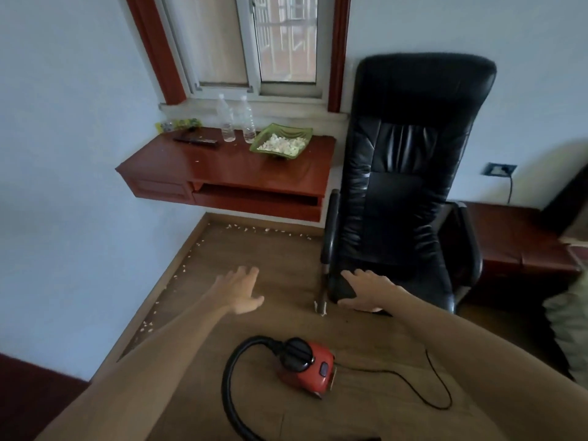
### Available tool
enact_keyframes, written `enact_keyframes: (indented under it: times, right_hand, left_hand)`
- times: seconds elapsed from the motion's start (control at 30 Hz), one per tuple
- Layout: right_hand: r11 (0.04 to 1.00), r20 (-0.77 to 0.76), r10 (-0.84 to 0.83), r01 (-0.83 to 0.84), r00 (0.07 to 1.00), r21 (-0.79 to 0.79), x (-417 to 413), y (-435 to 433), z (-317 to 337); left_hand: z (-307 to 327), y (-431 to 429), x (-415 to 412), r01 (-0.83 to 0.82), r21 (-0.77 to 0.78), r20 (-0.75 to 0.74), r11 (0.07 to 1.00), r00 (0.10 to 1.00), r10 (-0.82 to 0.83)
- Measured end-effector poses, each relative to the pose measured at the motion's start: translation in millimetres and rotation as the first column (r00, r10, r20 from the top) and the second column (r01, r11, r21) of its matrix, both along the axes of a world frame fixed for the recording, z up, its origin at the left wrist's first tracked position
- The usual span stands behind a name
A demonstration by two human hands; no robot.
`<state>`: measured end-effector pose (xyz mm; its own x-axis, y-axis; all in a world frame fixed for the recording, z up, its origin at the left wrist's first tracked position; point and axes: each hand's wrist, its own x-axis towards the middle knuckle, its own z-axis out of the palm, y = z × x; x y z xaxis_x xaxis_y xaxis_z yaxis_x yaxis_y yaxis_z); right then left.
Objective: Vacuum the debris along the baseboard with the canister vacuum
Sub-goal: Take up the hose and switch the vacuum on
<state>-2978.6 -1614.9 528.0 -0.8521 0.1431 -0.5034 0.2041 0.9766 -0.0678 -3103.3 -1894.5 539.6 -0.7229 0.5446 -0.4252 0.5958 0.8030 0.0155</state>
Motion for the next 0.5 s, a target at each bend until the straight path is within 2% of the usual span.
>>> enact_keyframes:
  times: [0.23,0.5]
  right_hand:
    - [0.966,0.040,-0.260,0.260,0.965,0.002,38,1,-34]
    - [0.842,0.076,-0.531,0.535,0.844,-0.070,96,-19,-87]
  left_hand:
    - [-32,31,-30,0.173,-0.051,0.100,0.984,0.981,-0.167]
    - [-70,71,-27,0.378,-0.102,0.151,0.920,0.920,-0.361]
